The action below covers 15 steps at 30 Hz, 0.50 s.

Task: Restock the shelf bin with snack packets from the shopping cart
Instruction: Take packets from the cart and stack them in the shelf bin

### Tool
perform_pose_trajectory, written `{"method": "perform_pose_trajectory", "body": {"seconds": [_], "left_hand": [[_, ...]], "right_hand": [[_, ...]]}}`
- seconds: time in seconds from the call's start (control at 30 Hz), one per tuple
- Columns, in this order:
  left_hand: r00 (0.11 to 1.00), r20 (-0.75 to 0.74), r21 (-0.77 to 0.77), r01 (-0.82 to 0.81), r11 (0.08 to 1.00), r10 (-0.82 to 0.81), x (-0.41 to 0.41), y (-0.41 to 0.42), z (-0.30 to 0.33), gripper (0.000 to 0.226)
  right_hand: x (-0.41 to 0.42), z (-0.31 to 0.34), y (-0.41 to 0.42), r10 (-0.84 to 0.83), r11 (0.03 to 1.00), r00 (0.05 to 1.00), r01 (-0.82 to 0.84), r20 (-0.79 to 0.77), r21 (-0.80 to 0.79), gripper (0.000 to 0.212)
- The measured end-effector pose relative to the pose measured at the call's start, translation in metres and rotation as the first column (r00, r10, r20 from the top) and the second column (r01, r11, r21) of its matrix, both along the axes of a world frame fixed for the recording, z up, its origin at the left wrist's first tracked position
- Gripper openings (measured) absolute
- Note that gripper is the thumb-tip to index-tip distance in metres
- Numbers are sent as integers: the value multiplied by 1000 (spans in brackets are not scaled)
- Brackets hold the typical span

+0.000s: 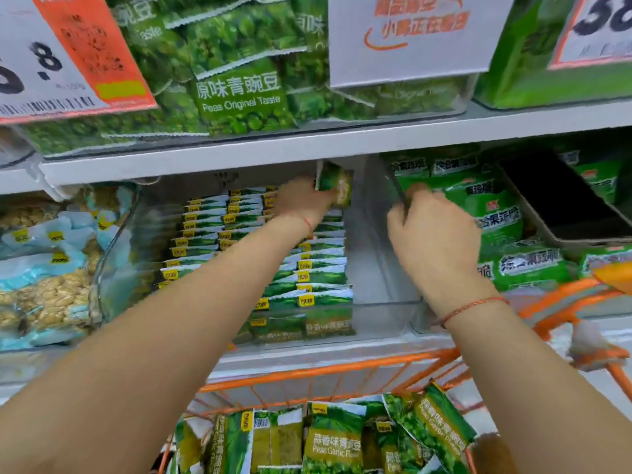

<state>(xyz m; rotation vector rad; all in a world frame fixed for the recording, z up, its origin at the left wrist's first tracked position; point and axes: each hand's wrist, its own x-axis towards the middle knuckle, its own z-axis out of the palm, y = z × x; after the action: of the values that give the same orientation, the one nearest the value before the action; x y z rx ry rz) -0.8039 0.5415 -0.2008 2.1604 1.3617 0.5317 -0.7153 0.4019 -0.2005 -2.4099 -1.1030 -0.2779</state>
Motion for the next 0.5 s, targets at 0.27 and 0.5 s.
{"method": "perform_pose_trajectory", "body": {"seconds": [0.27,0.5], "left_hand": [[878,-462,276,276,921,-124,57,19,-36,46],[801,-591,252,298,921,-97,54,29,-42,45]], "right_hand": [[1,-12,-2,12,994,999,-8,-32,110,33],[1,-13,-3,36,985,993,-17,-109,172,32]]}}
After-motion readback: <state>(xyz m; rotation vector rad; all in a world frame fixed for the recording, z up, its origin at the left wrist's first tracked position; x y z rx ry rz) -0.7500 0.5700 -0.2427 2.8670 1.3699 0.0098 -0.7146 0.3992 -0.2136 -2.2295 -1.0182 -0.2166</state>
